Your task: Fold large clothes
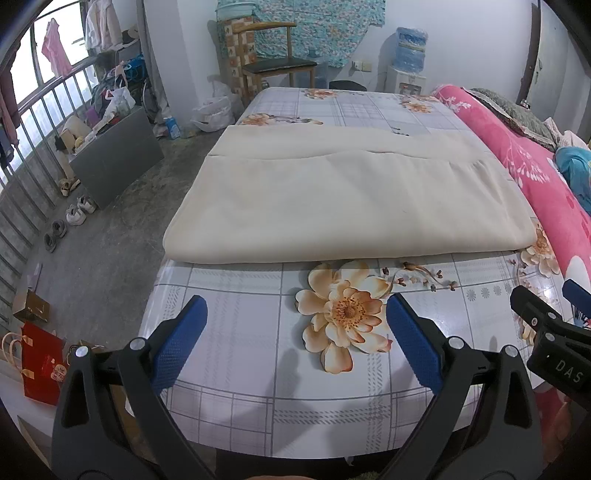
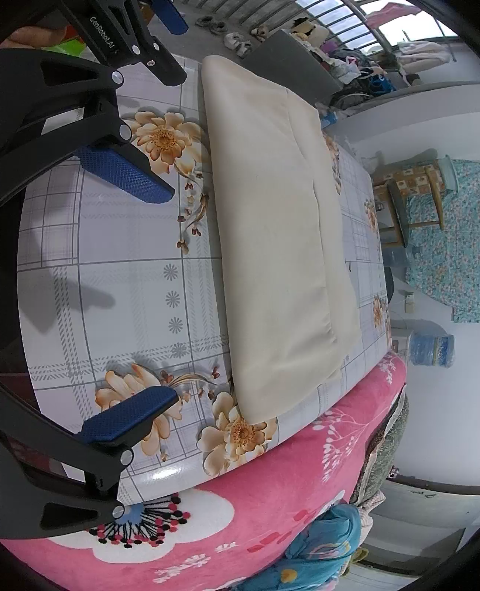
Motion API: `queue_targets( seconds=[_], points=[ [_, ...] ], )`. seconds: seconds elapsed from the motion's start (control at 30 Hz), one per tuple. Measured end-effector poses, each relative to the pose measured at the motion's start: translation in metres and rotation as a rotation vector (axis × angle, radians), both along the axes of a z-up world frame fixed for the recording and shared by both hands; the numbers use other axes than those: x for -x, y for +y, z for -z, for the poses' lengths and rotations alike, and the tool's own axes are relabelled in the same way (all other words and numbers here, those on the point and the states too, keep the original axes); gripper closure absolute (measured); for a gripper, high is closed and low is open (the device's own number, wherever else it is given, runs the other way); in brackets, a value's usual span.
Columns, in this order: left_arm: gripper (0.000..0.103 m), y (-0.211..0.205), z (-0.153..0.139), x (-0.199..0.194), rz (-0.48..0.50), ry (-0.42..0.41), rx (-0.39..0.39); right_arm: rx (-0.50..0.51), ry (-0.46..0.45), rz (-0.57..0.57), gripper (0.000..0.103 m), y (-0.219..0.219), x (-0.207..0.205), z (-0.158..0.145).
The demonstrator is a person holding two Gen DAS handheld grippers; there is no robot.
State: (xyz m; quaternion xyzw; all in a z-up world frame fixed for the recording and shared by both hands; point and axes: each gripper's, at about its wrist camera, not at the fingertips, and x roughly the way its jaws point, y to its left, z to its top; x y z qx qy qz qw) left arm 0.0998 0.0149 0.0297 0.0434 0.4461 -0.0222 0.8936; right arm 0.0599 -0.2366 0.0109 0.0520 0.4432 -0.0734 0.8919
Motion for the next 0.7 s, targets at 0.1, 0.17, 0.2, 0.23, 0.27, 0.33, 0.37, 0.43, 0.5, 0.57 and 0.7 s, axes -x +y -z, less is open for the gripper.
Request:
queue_targets(
  seconds=[0.1, 0.17, 0.2, 0.23, 0.27, 0.33, 0.37, 0.43, 0.5, 0.57, 0.7],
  points=[
    [0.009, 0.0002, -0.0001, 0.0001, 0.001, 0.000, 0.001, 0.000, 0.000, 0.000, 0.006, 0.0003, -0.0001, 0.0000],
    [0.009, -0.0001, -0.0004, 0.0002, 0.000, -0.002, 0.001, 0.001, 0.001, -0.001, 0.006, 0.0003, -0.0002, -0.0002],
    [0.009, 0.0000, -0.0003, 0.0001, 0.001, -0.002, 0.001, 0.000, 0.000, -0.001, 0.006, 0.0008, -0.0002, 0.0000],
    [0.009, 0.0001, -0.0003, 0.0003, 0.000, -0.003, 0.001, 0.001, 0.000, -0.002, 0.006, 0.0005, -0.0001, -0.0002],
    [0.009, 0.0003, -0.0002, 0.0000, 0.000, -0.003, 0.001, 0.001, 0.001, -0.002, 0.006, 0.0001, -0.0001, -0.0001],
    [0.009, 0.0006, 0.0002, -0.0003, 0.000, -0.002, 0.000, 0.002, 0.002, -0.003, 0.006, -0.0002, -0.0002, -0.0001],
    [0.009, 0.0008, -0.0002, -0.0002, 0.000, -0.002, 0.002, 0.002, 0.002, -0.003, 0.006, 0.0004, -0.0004, -0.0001],
    [0.009, 0.0004, -0.0003, -0.0002, 0.000, -0.002, 0.001, 0.004, 0.003, -0.004, 0.006, 0.0011, -0.0012, 0.0002],
    [0.009, 0.0003, -0.0003, -0.0004, 0.000, -0.002, 0.001, 0.003, 0.004, -0.004, 0.006, 0.0012, -0.0012, 0.0003],
    [0.009, 0.0003, -0.0002, -0.0004, -0.001, -0.002, 0.001, 0.003, 0.004, -0.003, 0.006, 0.0007, -0.0008, 0.0002],
    [0.009, 0.0000, -0.0003, -0.0004, 0.000, -0.002, 0.001, 0.004, 0.006, -0.003, 0.006, 0.0015, -0.0012, 0.0004]
  ],
)
